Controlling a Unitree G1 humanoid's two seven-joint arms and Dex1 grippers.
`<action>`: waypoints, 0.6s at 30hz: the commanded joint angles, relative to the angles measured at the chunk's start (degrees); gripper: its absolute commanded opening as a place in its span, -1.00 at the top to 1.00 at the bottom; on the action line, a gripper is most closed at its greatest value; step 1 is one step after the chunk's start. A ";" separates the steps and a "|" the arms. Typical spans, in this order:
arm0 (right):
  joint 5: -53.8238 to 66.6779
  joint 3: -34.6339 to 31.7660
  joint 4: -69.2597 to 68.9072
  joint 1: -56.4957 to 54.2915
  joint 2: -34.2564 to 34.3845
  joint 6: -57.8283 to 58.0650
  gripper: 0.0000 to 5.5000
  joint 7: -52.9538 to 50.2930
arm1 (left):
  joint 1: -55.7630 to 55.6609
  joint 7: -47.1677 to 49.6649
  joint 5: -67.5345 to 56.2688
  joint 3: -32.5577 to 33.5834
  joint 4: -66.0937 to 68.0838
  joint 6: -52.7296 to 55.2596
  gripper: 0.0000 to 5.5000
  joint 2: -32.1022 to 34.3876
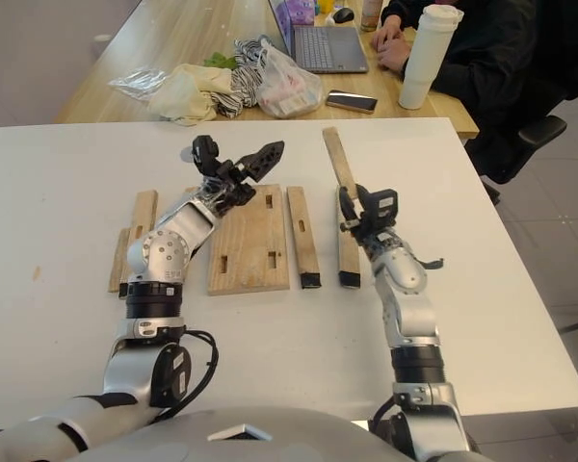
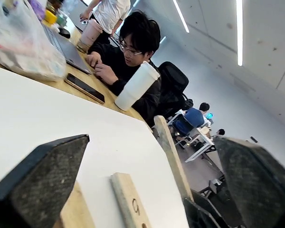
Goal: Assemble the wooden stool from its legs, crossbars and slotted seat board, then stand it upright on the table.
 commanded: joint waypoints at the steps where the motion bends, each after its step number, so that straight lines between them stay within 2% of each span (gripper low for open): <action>1: -1.10 5.39 -4.24 -1.10 1.53 0.13 0.52 2.33 | -1.77 4.81 -4.67 2.77 0.56 5.44 -0.75 -2.42; 6: -1.02 9.67 -7.75 0.37 0.41 1.68 0.52 5.04 | -2.41 8.00 -6.16 4.32 1.29 6.30 -0.75 -3.76; 18: -1.79 10.69 -6.17 -1.67 0.81 2.50 0.52 4.37 | -5.55 12.31 -12.36 7.58 -0.95 6.59 -0.11 -5.30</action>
